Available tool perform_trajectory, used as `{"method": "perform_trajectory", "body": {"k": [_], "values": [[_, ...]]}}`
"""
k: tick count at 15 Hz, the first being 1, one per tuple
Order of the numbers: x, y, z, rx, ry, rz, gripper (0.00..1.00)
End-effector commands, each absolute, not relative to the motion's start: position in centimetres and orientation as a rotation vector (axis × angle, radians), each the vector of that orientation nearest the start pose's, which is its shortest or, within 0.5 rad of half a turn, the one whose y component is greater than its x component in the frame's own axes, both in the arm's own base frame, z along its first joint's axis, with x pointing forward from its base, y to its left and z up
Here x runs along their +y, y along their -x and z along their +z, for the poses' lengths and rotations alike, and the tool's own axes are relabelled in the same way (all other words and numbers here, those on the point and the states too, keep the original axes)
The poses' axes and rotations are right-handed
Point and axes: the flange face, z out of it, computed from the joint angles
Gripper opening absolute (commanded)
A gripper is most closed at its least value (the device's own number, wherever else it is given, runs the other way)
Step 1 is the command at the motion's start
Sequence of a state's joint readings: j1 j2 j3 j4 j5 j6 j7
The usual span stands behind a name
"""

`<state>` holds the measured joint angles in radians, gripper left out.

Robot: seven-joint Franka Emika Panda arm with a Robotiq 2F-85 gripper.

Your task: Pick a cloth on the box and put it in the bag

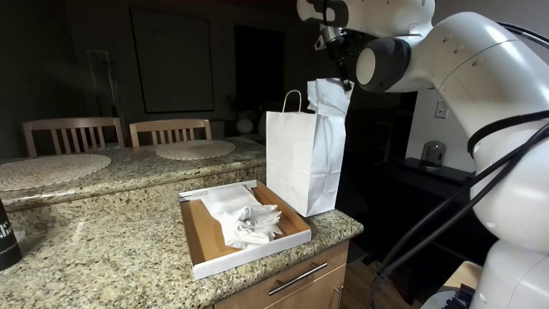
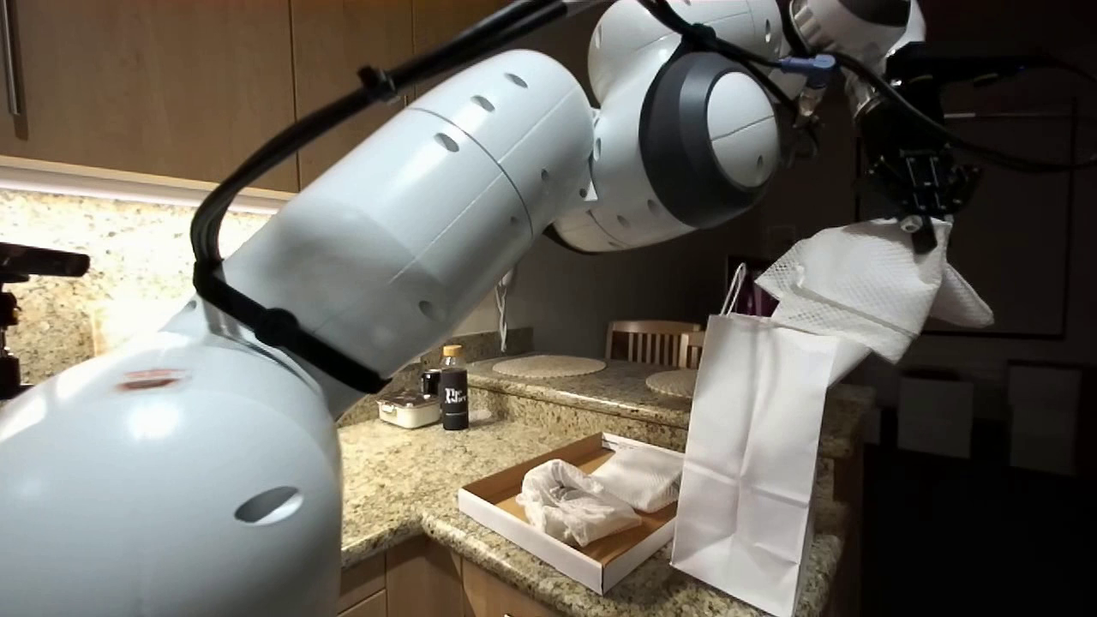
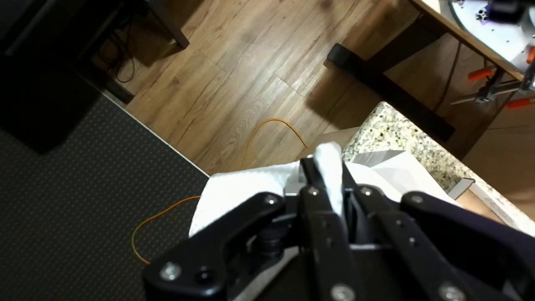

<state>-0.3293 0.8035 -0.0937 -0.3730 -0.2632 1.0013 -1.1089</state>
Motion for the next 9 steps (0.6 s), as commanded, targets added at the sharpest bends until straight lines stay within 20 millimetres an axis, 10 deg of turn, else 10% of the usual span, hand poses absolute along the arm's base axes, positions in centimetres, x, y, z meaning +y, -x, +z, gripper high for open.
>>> {"method": "perform_trajectory", "body": {"k": [1, 9], "values": [[-26.4, -62.8, 61.2, -1.024, 3.130, 0.500, 0.07], [-17.6, -68.0, 64.0, -1.256, 3.418, 0.469, 0.07]]}}
